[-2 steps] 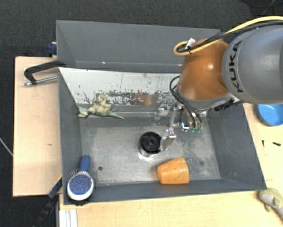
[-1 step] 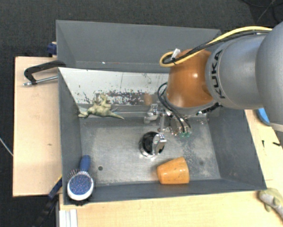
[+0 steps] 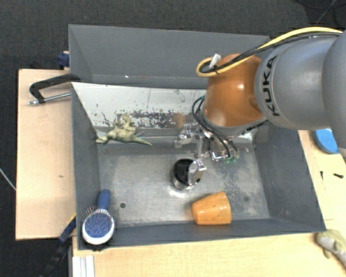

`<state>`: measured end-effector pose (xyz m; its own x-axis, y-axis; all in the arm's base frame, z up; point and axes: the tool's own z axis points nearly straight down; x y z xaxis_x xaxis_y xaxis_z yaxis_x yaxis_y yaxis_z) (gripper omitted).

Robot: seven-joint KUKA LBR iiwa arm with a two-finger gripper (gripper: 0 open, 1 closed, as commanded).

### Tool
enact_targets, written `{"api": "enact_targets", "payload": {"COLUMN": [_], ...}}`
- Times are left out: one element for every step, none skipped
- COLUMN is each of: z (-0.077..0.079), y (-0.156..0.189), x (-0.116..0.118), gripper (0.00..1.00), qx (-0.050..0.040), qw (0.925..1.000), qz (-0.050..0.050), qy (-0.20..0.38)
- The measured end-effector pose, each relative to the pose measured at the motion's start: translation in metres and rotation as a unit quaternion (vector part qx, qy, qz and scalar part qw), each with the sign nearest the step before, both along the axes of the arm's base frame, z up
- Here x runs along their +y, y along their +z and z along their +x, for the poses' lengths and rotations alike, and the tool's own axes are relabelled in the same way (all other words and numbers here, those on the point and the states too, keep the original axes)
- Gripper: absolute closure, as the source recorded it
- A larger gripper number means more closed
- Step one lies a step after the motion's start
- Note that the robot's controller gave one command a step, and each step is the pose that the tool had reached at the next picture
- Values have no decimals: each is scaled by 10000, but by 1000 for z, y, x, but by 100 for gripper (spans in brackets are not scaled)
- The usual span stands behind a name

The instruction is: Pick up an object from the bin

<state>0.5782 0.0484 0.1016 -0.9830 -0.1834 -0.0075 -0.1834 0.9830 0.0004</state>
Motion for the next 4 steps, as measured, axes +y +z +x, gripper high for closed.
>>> {"api": "enact_targets", "payload": {"z": [-2,-2,1,0], "y": [5,-24,-25,-23], "x": [-12,-19,4,0], "gripper": [0,0,0,100], "qx": [11,76,41,116], "qw": [9999,9961,9845,9846], "qz": [-4,-5,11,-20], "qy": [163,-883,1755,1746]}}
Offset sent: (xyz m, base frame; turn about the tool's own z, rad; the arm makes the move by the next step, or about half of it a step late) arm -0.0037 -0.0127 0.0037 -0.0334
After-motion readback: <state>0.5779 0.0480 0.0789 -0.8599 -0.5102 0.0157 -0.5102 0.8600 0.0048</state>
